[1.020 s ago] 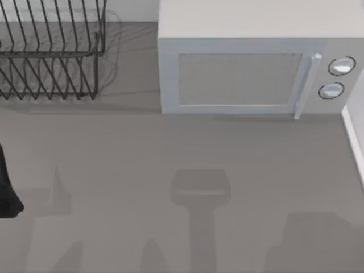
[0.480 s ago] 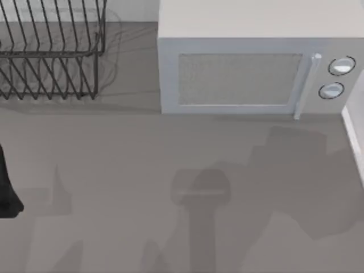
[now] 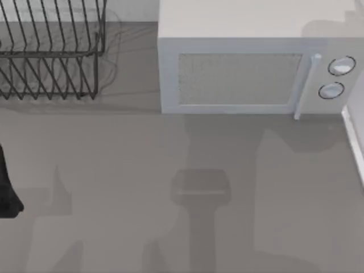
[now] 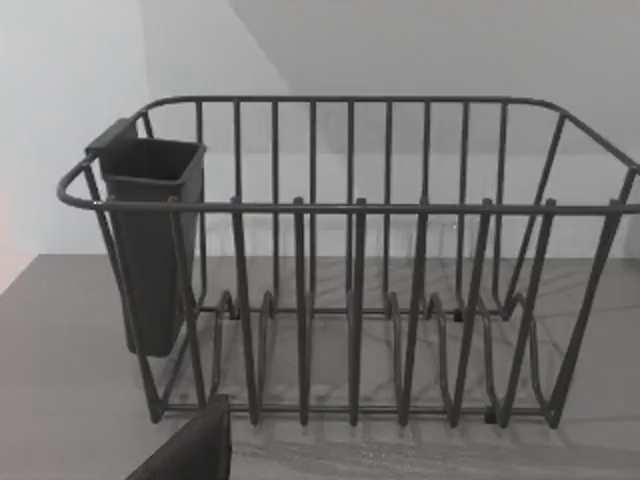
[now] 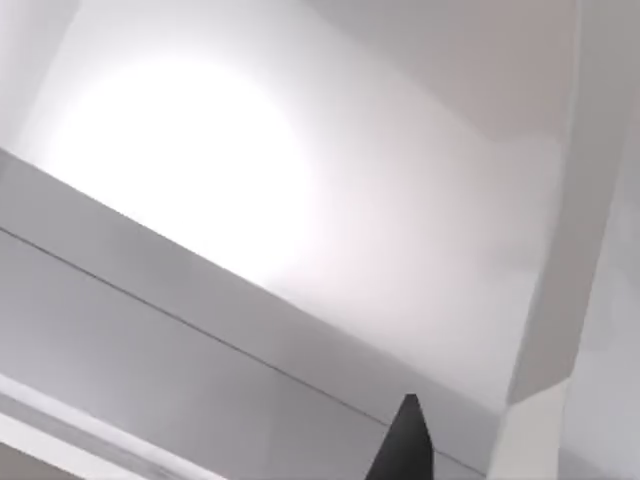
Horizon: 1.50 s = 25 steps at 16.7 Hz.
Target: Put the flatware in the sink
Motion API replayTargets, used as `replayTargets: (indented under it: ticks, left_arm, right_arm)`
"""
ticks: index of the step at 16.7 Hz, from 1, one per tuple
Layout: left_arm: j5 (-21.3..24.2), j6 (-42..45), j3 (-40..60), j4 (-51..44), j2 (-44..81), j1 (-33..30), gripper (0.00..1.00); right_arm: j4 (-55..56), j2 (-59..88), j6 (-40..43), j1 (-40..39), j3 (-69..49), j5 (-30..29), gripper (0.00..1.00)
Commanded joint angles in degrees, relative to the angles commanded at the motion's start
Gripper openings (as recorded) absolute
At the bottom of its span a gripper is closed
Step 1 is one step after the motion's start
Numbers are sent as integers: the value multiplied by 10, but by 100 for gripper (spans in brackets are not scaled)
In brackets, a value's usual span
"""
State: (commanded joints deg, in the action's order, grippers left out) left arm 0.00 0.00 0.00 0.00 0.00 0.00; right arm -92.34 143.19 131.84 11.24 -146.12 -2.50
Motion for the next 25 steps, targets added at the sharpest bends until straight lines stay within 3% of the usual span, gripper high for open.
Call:
replayTargets:
  ticks: [5,15,25]
  left_arm:
    - [0,0,0,0,0,0,100]
    - [0,0,0,0,0,0,100]
    - [0,0,0,0,0,0,100]
  right_arm:
    - [-45,121,-43,-22,-171,-2,0]
    - [-61,160,-51,-25,-223,-3,0]
    - [-147,323,-54,-27,-478,-6,0]
